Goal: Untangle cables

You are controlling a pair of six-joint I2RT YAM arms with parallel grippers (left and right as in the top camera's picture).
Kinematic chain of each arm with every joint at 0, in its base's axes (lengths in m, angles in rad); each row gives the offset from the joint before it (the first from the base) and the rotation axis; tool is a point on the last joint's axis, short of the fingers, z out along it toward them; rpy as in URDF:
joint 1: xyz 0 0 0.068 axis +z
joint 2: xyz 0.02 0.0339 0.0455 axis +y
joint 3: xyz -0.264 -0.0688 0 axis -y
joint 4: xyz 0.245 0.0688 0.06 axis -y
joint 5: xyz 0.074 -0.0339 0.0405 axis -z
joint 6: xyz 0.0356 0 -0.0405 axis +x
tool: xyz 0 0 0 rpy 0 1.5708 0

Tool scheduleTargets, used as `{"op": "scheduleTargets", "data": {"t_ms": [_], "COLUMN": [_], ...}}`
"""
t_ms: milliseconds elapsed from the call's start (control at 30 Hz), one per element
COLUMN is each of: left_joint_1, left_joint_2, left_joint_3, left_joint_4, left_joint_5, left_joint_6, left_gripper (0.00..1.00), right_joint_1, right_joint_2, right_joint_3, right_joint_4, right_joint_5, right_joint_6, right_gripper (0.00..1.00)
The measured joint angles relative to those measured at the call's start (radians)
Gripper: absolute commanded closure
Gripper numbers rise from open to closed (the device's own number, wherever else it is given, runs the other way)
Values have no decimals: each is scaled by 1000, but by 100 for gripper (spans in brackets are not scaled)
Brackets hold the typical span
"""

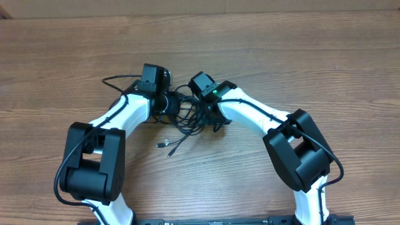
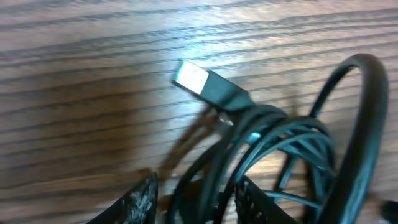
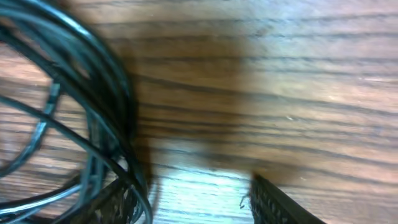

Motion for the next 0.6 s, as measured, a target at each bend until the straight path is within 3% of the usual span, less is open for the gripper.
{"op": "scheduleTargets", "data": {"t_ms": [300,600], "left_joint_1": [-4,-4], "left_joint_2": [0,0], "left_joint_3": [0,0], "left_joint_4": [-9,-9], "left_joint_5": [-131,-156], "left_joint_6": [11,13], "left_gripper": [54,52], "right_joint_1": [-95,-151], "right_joint_2": [2,2], "right_joint_3": [10,13], "right_joint_4": [-148,-225], "right_joint_5": [28,61], "right_joint_6": [27,65], "right_gripper": [43,38]}}
